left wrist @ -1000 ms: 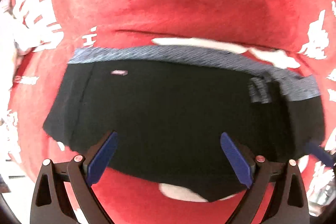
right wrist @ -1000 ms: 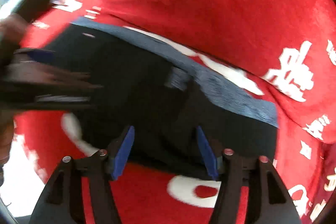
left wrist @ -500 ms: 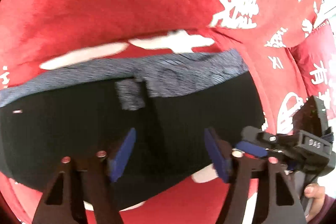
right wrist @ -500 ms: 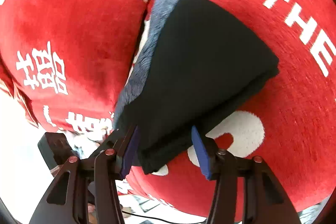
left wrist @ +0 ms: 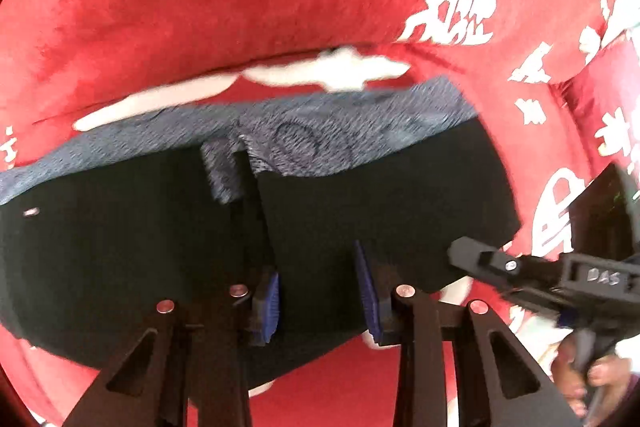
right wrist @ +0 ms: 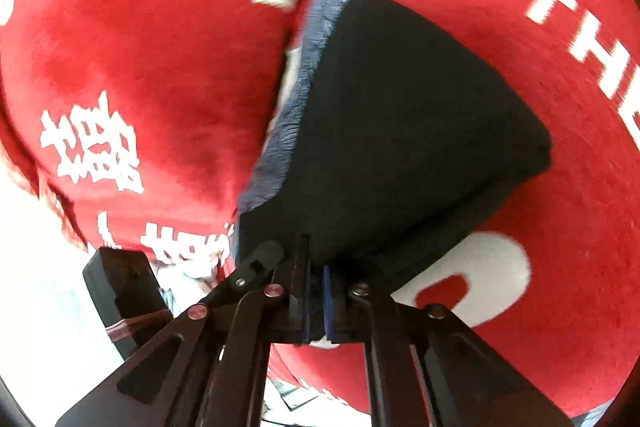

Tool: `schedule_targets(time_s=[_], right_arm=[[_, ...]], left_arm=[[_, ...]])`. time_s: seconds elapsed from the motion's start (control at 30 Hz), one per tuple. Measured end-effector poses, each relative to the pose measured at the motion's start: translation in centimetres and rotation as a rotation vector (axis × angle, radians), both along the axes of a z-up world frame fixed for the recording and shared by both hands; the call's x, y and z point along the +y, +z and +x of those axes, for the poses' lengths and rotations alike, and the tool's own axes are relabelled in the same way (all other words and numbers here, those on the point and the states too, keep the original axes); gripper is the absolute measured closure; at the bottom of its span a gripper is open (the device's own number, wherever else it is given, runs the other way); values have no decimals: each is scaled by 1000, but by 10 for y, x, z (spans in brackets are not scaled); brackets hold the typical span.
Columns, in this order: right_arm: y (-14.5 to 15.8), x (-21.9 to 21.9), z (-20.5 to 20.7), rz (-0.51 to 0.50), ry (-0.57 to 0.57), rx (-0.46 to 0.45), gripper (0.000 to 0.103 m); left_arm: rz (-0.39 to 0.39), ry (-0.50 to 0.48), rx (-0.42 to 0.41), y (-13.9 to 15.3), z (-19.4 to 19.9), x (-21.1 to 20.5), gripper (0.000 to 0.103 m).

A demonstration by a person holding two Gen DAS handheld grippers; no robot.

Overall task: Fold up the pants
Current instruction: 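Fold the held end over the trousers with the right gripper and release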

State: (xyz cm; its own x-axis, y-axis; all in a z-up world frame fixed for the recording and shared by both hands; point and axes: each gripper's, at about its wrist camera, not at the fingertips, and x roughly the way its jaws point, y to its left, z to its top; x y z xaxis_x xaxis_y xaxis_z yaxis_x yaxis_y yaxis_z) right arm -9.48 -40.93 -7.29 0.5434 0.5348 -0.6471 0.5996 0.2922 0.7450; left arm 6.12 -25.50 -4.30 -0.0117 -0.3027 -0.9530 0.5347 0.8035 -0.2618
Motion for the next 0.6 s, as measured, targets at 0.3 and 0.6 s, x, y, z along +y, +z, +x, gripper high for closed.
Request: schedule_targets(time_s=[0.3, 0.6], right_arm=[[-24, 25, 6, -47, 105, 90, 95], [43, 3, 30, -194, 302, -55, 84]], left_arm=[[68, 79, -35, -16, -2, 18, 32], [38, 104, -152, 24, 25, 6, 32]])
